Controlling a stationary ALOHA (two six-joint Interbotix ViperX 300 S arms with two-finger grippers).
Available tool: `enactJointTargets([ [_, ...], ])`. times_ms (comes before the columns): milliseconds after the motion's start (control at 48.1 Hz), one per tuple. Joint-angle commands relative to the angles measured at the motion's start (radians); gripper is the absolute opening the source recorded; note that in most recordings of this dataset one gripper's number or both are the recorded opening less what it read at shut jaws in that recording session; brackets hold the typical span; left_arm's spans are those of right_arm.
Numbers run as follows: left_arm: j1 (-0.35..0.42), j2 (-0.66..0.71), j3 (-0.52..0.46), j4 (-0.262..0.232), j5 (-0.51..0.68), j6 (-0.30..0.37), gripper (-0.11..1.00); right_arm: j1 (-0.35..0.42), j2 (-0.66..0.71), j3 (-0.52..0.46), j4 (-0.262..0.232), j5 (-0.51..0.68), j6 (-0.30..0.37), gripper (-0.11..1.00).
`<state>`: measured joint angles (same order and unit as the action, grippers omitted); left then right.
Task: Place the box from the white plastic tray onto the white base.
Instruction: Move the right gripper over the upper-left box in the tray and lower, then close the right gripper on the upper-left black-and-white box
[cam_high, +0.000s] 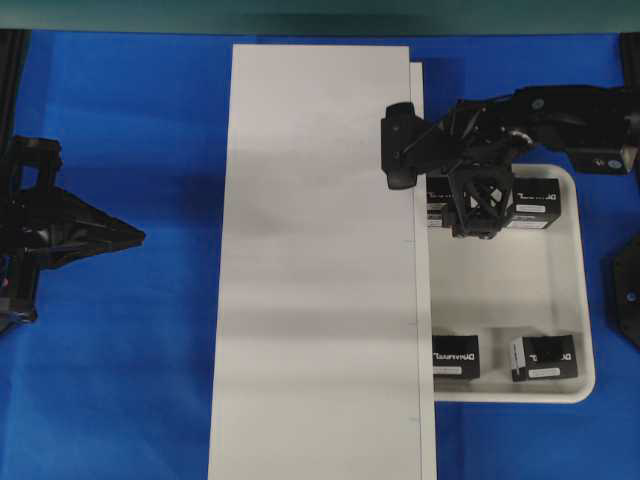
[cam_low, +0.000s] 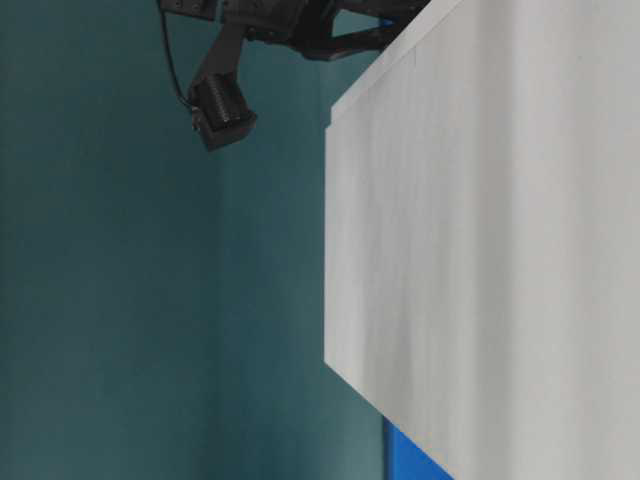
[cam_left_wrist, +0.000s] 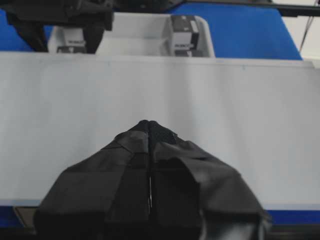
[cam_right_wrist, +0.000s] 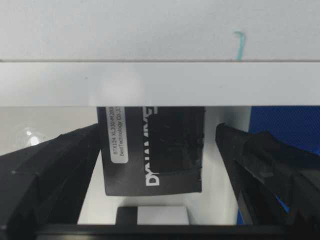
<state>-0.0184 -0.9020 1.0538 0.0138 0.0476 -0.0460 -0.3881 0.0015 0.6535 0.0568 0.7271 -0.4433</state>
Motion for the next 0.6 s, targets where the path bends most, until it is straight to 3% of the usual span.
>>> enactJointTargets([
  [0,0.002,0.005,-0.026,0.003,-0.006,-0.002,-0.07,0.008,0.017,0.005,0.005,-0.014,0.003,1.00],
  [582,0.005,0.005,-0.026,0.002,-0.006,0.000,-0.07,0.015,0.017,0.025,0.012,-0.058,0.043,0.97],
])
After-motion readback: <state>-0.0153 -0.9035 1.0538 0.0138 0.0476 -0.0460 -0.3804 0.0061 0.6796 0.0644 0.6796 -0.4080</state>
